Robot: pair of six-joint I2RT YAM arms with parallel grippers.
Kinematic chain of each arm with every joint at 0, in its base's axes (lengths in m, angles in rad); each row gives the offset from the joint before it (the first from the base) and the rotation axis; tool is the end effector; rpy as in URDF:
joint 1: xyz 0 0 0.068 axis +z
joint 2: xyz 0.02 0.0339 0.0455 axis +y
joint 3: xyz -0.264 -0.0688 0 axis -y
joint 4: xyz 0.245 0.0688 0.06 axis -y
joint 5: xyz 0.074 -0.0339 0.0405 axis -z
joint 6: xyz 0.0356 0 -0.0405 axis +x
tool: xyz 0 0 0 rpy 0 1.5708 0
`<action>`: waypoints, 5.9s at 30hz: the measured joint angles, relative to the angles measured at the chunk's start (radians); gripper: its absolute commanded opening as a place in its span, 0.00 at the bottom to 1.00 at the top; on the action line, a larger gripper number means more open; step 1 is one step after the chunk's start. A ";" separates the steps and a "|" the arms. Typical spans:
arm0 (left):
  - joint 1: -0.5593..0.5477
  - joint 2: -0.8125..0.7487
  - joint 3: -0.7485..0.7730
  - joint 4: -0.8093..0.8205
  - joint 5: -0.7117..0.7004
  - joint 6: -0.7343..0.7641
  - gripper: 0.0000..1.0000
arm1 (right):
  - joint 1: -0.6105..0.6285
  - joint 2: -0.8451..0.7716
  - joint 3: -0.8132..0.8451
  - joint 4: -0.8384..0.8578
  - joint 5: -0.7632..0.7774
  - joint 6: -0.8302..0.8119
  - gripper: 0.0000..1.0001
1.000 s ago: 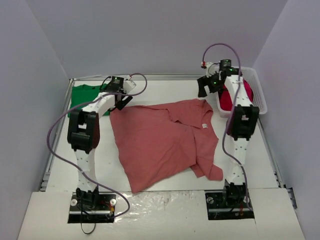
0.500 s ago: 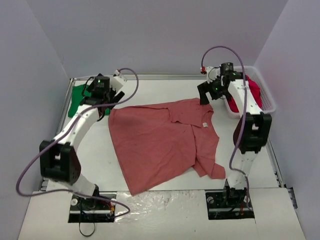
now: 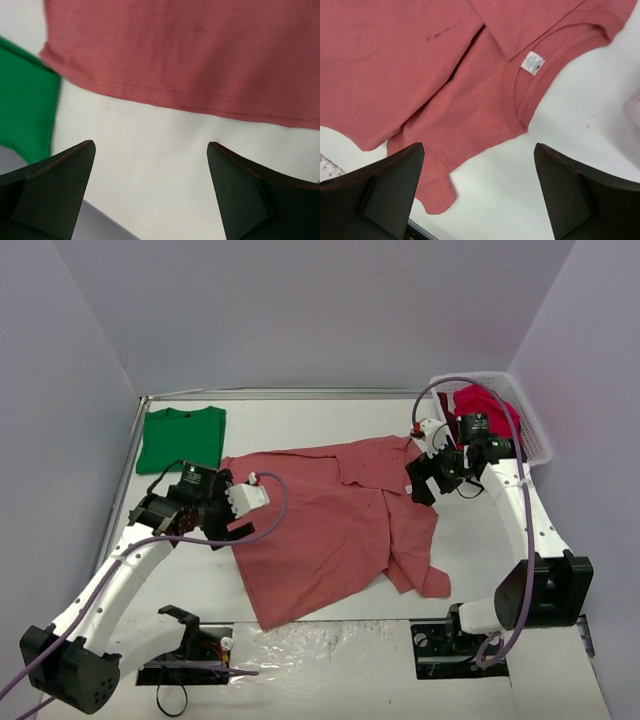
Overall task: Fold and stack the t-shirts
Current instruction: Flatten out the tshirt
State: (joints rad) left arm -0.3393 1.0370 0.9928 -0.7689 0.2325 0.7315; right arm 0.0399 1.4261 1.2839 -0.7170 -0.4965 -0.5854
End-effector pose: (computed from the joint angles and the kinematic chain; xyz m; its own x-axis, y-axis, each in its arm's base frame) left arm 0.1932 -0.0769 0.3110 -0.1937 0.7577 -0.6232 0.8097 0.4821 0.3345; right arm 0.3008 0.0290 0.3197 -0.4396 -0.5038 -0.7436 -0.7064 0.7052 -0.0601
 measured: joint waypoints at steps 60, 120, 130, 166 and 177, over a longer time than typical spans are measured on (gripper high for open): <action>-0.043 0.884 0.329 0.294 -0.514 -0.291 0.94 | 0.153 0.834 0.515 0.063 0.232 0.123 0.00; -0.171 0.181 -0.503 0.731 -0.323 0.074 0.97 | 0.018 0.148 0.031 0.023 0.122 0.091 0.48; -0.170 0.157 -0.486 0.583 -0.266 0.063 0.02 | 0.018 0.148 0.025 0.025 0.116 0.085 0.47; -0.068 0.337 -0.303 0.539 -0.448 -0.243 0.02 | 0.185 0.039 -0.349 -0.081 0.281 -0.185 0.55; -0.042 0.338 -0.303 0.541 -0.444 -0.253 0.02 | 0.355 0.141 -0.348 -0.110 0.304 -0.154 0.59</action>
State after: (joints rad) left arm -0.3813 1.3746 0.6899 -0.2279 -0.2115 0.4789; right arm 0.3950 1.5673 0.9356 -0.8268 -0.1925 -0.7391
